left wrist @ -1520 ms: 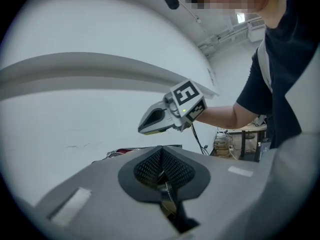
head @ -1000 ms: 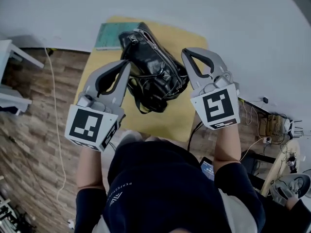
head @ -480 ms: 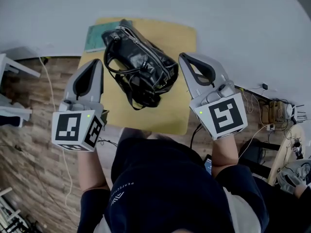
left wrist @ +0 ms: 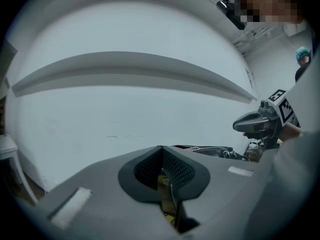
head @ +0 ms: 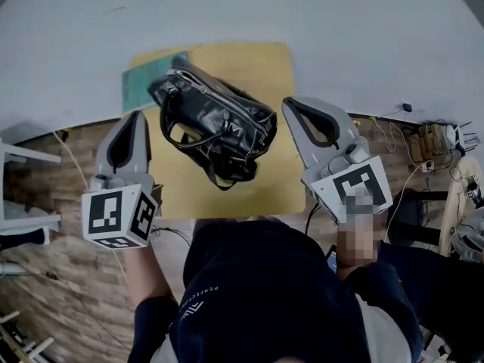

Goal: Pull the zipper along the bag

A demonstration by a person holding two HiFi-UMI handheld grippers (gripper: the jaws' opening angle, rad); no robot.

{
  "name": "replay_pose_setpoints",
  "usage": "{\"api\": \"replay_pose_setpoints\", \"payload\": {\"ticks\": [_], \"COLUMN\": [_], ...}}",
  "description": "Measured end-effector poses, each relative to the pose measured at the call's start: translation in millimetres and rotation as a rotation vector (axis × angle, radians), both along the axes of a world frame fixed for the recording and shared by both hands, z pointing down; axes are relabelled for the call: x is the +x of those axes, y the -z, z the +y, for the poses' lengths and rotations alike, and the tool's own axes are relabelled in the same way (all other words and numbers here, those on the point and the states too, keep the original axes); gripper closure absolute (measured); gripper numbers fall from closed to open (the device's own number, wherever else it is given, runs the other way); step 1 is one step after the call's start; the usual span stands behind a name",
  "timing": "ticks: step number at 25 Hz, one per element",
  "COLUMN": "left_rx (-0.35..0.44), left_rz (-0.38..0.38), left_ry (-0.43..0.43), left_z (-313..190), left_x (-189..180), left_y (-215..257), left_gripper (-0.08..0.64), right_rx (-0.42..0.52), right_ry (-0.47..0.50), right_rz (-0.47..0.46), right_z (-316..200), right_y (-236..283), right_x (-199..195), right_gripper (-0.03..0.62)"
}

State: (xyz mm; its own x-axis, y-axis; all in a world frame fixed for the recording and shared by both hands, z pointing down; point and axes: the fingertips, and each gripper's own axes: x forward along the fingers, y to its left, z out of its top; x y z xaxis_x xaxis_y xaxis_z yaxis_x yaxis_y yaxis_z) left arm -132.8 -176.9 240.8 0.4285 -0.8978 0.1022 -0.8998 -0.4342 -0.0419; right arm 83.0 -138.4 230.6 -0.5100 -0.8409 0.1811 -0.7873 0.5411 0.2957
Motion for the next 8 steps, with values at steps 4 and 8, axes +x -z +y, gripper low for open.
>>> {"api": "replay_pose_setpoints", "payload": {"ticks": [4, 8], "left_rx": [0.006, -0.007], "left_rz": [-0.025, -0.056], "left_ry": [-0.072, -0.111], "left_z": [-17, -33], "left_x": [-7, -27], "left_y": [1, -2], "left_gripper": [0.545, 0.545], "right_rx": [-0.022, -0.033], "right_ry": [-0.061, -0.143], "right_rz": [-0.037, -0.059], "right_z": [-13, -31], "right_y": [-1, -7], "right_x": [-8, -15], "right_gripper": [0.589, 0.589]}}
